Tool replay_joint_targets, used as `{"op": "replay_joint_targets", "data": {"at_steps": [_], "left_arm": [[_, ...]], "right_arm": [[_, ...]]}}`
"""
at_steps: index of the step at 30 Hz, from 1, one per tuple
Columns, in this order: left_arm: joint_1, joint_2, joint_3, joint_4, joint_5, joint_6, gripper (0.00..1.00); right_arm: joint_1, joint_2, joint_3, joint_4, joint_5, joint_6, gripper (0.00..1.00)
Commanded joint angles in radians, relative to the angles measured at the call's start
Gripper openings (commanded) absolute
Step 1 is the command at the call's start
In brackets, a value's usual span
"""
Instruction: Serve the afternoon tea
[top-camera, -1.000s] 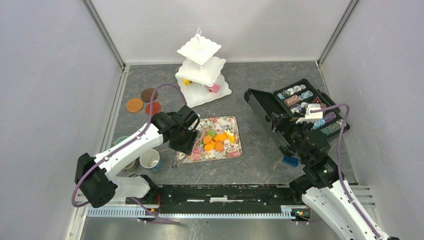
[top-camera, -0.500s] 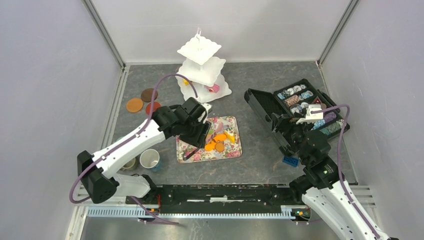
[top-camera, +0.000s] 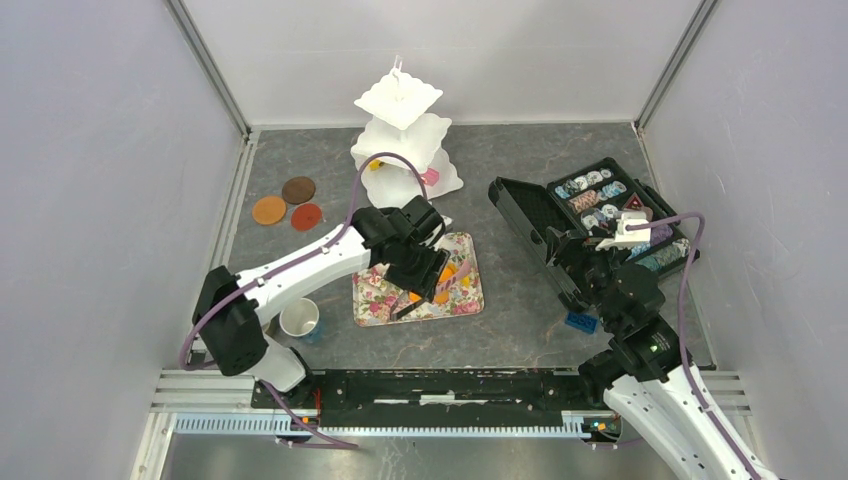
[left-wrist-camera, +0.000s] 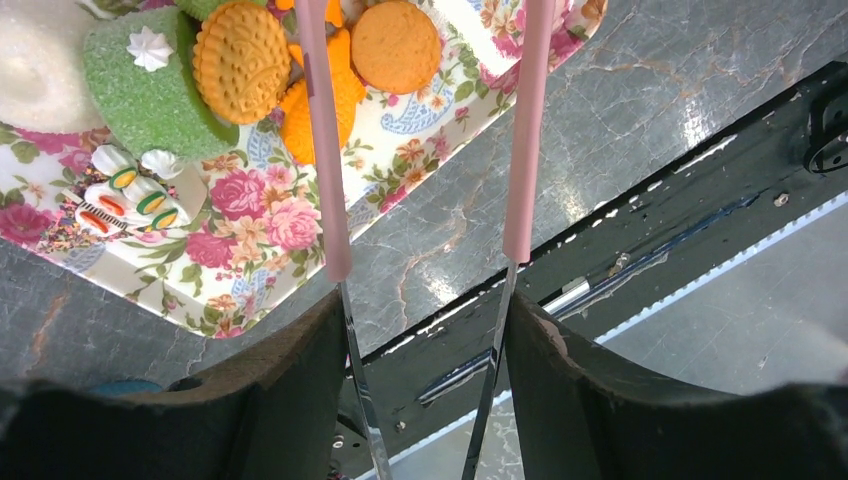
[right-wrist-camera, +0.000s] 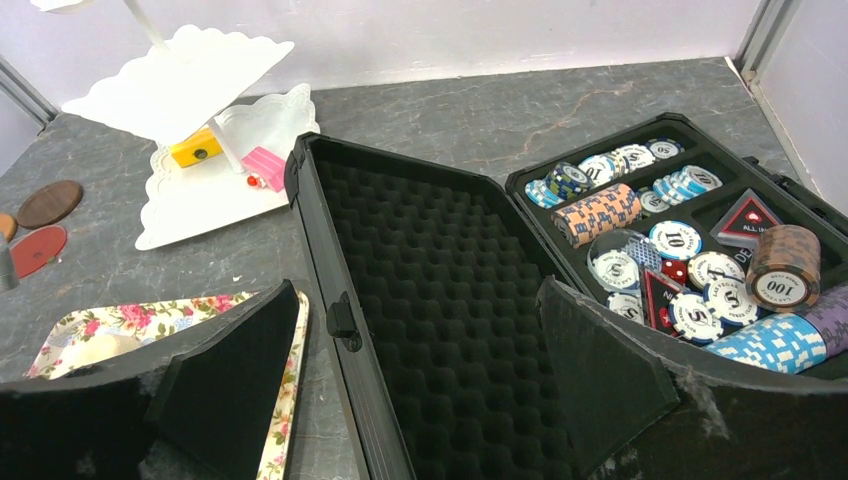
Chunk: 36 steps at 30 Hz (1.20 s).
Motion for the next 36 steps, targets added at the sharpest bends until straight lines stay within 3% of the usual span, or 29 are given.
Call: {"op": "replay_joint_targets", "data": {"at_steps": [1, 9, 15, 18, 22, 36], "left_arm": [[-0.009, -0.012, 0.044, 0.041, -0.011, 0.023, 0.63], [0.031, -0.135, 0.02, -0.106, -0.072, 0.041, 0.62], [0.165, -0.236, -0.046, -0.19, -0.09, 0.091, 0.61], [0.223, -0.251, -0.065, -0.149, -0.016, 0.11, 0.59], [0.221, -0.208, -0.054, -0.112, 0.073, 0.112, 0.57], [0.149, -0.146, -0.083, -0.074, 0.058, 0.106, 0.57]], "right_arm": [[0.005, -0.005, -0.001, 0.007, 0.019, 0.003, 0.98], [0.004, -0.002, -0.002, 0.019, 0.006, 0.002, 0.98], [0.005, -0.002, -0.01, 0.023, -0.003, 0.01, 0.98], [0.004, -0.005, -0.018, 0.031, -0.008, 0.011, 0.98], [0.005, 0.002, -0.008, 0.025, -0.018, 0.015, 0.98], [0.004, 0.004, -0.01, 0.026, -0.025, 0.017, 0.98]]}}
